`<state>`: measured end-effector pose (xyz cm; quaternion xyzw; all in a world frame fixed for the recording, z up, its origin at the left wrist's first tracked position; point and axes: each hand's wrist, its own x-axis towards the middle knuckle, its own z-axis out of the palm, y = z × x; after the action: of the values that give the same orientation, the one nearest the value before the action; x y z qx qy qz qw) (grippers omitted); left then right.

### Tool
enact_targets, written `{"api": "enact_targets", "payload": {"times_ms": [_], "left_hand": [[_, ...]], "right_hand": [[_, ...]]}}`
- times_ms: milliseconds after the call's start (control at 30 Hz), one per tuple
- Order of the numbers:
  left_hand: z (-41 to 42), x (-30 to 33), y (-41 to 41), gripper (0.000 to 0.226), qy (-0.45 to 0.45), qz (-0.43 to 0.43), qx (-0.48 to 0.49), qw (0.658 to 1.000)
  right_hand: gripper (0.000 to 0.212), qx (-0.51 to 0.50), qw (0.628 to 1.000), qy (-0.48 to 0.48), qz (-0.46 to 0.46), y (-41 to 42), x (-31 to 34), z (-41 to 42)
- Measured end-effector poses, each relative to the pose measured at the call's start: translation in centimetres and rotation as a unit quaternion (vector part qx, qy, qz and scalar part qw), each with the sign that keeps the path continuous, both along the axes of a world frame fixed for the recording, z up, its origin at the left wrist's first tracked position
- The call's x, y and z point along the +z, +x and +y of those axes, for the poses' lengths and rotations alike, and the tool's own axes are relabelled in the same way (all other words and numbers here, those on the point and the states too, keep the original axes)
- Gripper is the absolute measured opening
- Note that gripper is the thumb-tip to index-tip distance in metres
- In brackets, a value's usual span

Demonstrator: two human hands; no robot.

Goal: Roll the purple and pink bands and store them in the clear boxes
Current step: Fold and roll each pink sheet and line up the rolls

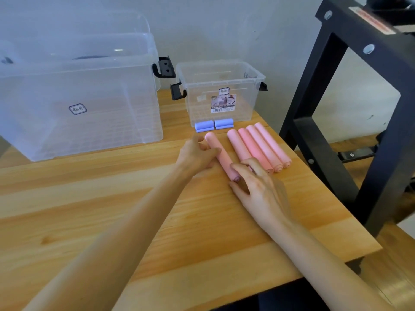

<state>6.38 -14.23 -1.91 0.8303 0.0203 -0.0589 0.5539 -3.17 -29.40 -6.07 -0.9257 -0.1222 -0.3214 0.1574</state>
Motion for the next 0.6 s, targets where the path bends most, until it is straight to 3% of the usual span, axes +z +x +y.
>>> {"api": "enact_targets", "payload": {"times_ms": [400,600], "left_hand": [[0.8,0.2,-4.3,0.063,-0.016,0.013,-0.029,0.999],[0.8,0.3,-4.2,0.05,-0.035,0.014,-0.036,0.999]], "right_hand": [[0.027,0.007,0.999,0.021,0.035,-2.1,0.2,0.1],[0.022,0.006,0.998,0.047,0.042,-2.0,1.1,0.6]]}}
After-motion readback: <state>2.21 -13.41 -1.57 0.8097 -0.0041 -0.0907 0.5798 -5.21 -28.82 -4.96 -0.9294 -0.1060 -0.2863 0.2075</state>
